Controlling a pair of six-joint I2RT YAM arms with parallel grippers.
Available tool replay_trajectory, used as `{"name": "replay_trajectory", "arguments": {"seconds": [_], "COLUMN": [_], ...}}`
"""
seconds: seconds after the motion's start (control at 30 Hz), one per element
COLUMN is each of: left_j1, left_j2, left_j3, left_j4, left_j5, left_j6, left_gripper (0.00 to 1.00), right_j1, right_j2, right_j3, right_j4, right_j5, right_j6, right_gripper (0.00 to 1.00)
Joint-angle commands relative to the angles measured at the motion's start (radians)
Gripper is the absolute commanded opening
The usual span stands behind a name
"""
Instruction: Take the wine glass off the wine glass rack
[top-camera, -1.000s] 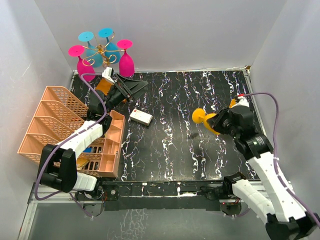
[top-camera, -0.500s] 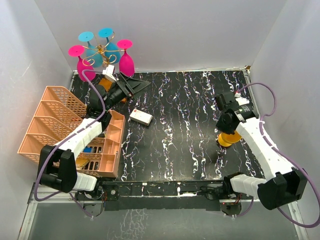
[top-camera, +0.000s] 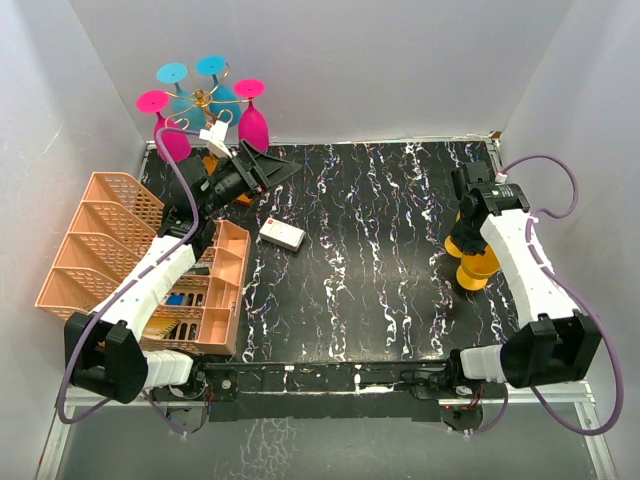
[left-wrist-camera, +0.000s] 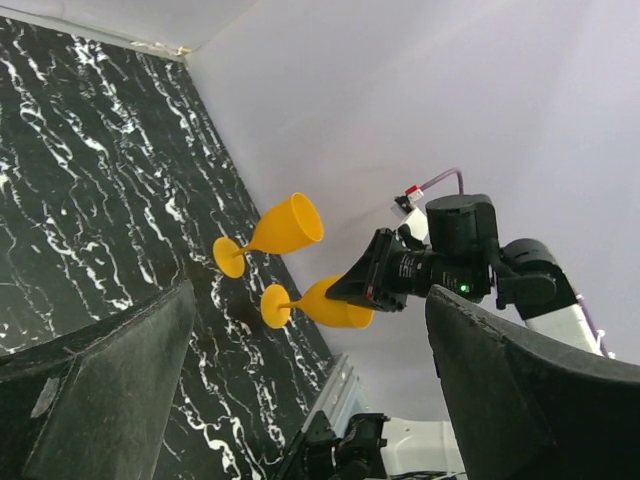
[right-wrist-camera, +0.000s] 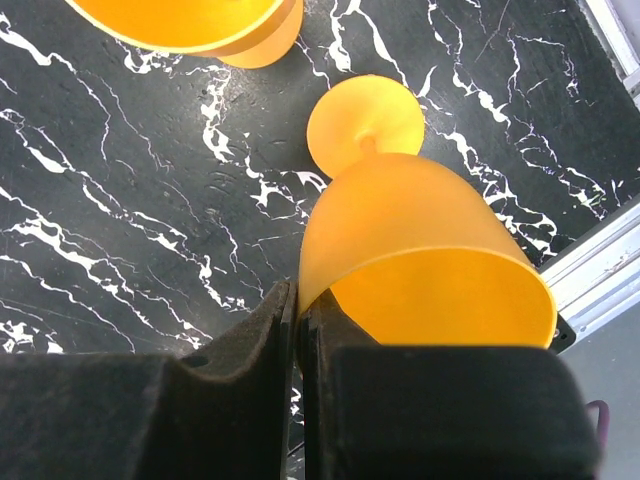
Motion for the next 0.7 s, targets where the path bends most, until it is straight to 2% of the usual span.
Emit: {"name": "replay_trajectory", "arguments": {"seconds": [0.0, 0.27, 0.67], "left_j1": [-0.035, -0.072, -0.097], "left_j2": [-0.047, -0.044, -0.014], "left_j3": [0.083, 0.091, 0.104], "left_j4": [-0.153, -0.163, -0.147], "left_j5": [-0.029, -0.052, -0.056], "left_j6": [0.127, 0.135, 0.128], "left_gripper": [0.96, 0.96, 0.97], "right_j1": [-0.027, -0.090, -0.131], "right_j2": [0.054, 0.109, 0.177], "right_j3": [0.064, 0.062, 0.119], "right_j4": [-0.003, 0.019, 0.032], "right_j5": [-0.003, -0.093, -0.092], "right_j6": [0.008, -0.006, -0.005], "right_gripper": [0.08, 0.08, 0.08]}}
